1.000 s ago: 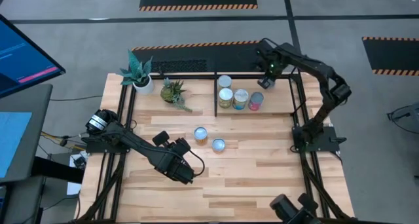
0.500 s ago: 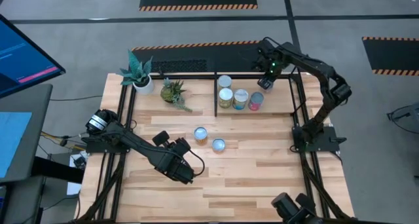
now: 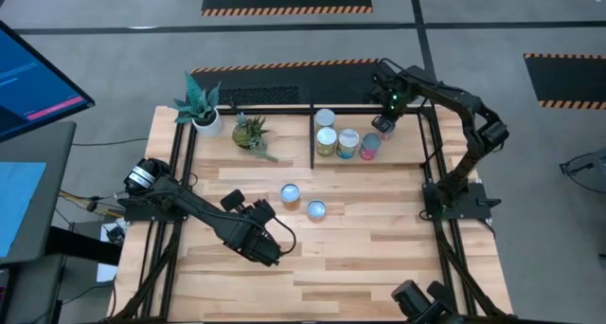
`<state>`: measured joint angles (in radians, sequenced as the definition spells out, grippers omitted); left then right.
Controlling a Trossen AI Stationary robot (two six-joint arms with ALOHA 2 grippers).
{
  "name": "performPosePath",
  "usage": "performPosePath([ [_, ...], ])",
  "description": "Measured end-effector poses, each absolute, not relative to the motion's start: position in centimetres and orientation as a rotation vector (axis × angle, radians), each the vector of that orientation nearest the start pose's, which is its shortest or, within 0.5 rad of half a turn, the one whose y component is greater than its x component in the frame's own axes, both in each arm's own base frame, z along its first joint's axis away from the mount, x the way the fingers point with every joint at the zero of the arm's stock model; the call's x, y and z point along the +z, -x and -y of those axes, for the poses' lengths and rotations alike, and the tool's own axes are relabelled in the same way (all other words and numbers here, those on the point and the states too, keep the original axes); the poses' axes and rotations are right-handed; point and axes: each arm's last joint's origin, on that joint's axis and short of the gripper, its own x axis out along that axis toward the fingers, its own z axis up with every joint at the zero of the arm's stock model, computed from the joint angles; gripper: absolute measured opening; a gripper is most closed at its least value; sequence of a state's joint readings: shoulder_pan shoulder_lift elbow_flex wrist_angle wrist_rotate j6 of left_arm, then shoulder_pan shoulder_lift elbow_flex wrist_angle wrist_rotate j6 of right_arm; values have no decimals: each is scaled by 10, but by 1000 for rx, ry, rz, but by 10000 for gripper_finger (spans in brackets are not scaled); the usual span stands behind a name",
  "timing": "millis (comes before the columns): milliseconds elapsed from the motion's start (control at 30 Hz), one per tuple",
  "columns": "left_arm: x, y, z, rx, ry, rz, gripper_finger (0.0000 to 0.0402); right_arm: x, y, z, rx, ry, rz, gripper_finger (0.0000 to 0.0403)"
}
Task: Pick and place cans onto a shelf
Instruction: Put the canned corn on the shelf, then prepare the canned goods to the center of the table
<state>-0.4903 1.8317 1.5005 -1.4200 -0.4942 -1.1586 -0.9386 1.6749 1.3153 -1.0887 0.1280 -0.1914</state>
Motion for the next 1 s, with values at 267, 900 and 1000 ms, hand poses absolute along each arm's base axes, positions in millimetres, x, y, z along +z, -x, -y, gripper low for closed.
performPosePath([
  [267,244,-291,140,817,105,-1243,0,240,-181,253,-730,-442,-1440,74],
  [900,244,-291,140,830,112,-1230,0,318,-160,196,-763,-390,-1167,77],
  [1000,244,-292,139,886,171,-1183,0,337,-156,169,-726,-512,-1040,77],
])
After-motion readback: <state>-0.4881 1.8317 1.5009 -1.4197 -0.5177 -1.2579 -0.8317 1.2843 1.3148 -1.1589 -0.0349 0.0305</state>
